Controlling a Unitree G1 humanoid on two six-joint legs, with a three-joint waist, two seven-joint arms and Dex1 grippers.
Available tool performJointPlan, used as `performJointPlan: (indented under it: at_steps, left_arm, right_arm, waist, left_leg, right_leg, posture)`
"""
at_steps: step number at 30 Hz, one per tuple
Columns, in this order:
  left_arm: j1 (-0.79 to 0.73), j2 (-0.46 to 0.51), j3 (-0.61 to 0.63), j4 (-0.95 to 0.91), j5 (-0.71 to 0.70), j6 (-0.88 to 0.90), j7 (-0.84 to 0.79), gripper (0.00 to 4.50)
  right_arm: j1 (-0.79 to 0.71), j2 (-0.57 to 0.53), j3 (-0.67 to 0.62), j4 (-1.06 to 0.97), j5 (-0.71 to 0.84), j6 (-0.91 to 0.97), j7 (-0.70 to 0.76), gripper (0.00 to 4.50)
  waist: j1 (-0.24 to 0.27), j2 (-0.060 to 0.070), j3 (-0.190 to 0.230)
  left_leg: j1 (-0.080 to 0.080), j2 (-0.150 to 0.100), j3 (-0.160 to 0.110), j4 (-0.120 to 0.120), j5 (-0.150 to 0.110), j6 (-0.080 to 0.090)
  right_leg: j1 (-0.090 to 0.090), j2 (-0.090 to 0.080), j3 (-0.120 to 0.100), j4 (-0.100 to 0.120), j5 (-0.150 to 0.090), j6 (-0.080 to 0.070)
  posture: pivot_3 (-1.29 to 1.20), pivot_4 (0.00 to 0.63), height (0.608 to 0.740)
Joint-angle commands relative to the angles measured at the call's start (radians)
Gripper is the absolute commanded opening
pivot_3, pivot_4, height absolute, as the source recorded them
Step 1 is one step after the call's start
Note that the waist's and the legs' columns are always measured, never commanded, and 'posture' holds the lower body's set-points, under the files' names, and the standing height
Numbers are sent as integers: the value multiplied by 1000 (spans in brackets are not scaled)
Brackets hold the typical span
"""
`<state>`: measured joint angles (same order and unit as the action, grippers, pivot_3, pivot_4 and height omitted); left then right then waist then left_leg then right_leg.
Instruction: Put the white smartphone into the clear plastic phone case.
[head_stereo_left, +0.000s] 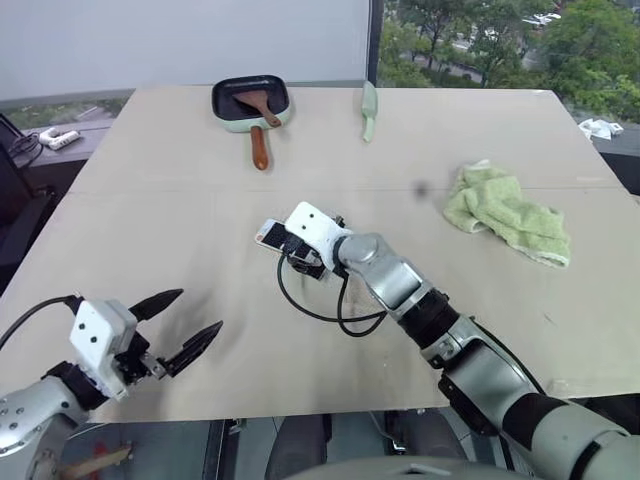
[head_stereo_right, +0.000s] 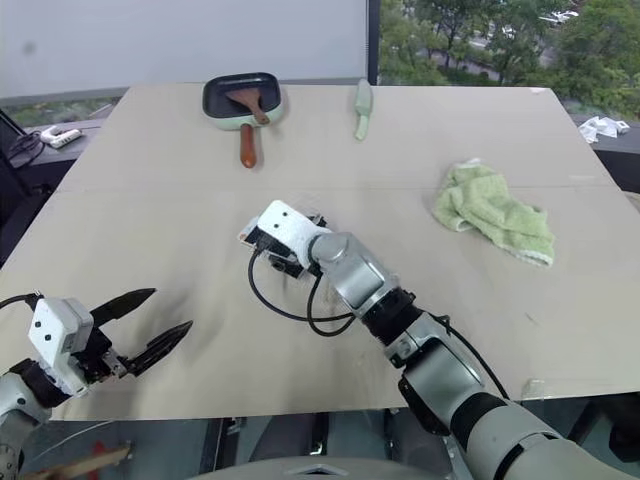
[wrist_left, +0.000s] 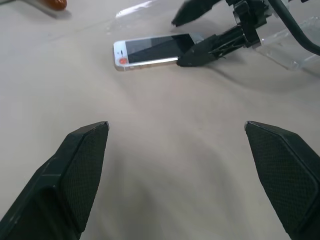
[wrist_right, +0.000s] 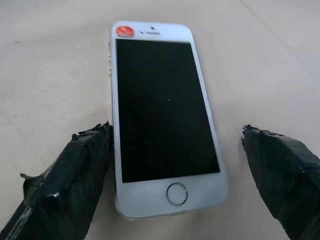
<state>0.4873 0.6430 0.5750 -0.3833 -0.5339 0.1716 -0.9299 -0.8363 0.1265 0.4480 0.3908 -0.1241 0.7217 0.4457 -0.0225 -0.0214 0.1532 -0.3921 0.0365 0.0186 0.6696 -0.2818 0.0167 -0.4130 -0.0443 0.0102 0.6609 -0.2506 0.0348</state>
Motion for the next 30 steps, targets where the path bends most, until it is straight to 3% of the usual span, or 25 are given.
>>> performJointPlan:
  at_steps: [1, 10, 13, 15, 23, 30]
  left_arm:
    - [3, 11, 4, -33, -11, 5, -1, 4500]
    - [-1, 26, 34, -57, -61, 81, 11, 4500]
    - [0, 31, 32, -65, -58, 91, 16, 4500]
    - [2, 33, 29, -71, -54, 96, 20, 4500]
    - [-7, 37, 23, -75, -48, 103, 23, 4500]
    - [-46, 45, -5, -55, -39, 100, 16, 4500]
  right_arm:
    - [-5, -14, -10, 31, 13, 62, 36, 4450]
    - [-40, -26, -21, 110, 60, 72, 122, 4450]
    - [-36, -30, -15, 106, 65, 92, 145, 3681]
    - [-34, -32, -14, 103, 63, 95, 149, 2930]
    - [-34, -46, 10, 79, 35, 36, 145, 2925]
    - [-45, -139, -11, -48, 80, -60, 273, 2925]
  waist:
    - [0, 0, 0]
    - [-8, 0, 0]
    - [-12, 0, 0]
    - [-16, 0, 0]
    - [-18, 0, 0]
    - [-16, 1, 1]
  left_leg:
    - [0, 0, 0, 0, 0, 0]
    - [-1, 1, 1, -1, 0, 0]
    - [-1, 1, 1, -1, 0, 0]
    - [-1, 1, 1, -1, 0, 0]
    - [-1, 1, 1, -1, 0, 0]
    - [-2, 1, 0, -1, 0, 0]
  right_leg:
    - [0, 0, 0, 0, 0, 0]
    - [0, 5, 1, -1, 1, 2]
    - [0, 5, 1, -1, 1, 2]
    - [0, 5, 1, -1, 1, 2]
    - [0, 5, 1, -1, 1, 2]
    - [-1, 5, 1, -1, 1, 2]
  posture:
    - [0, 150, 740]
    - [0, 150, 740]
    - [0, 150, 740]
    - [0, 150, 740]
    - [0, 150, 740]
    - [0, 150, 740]
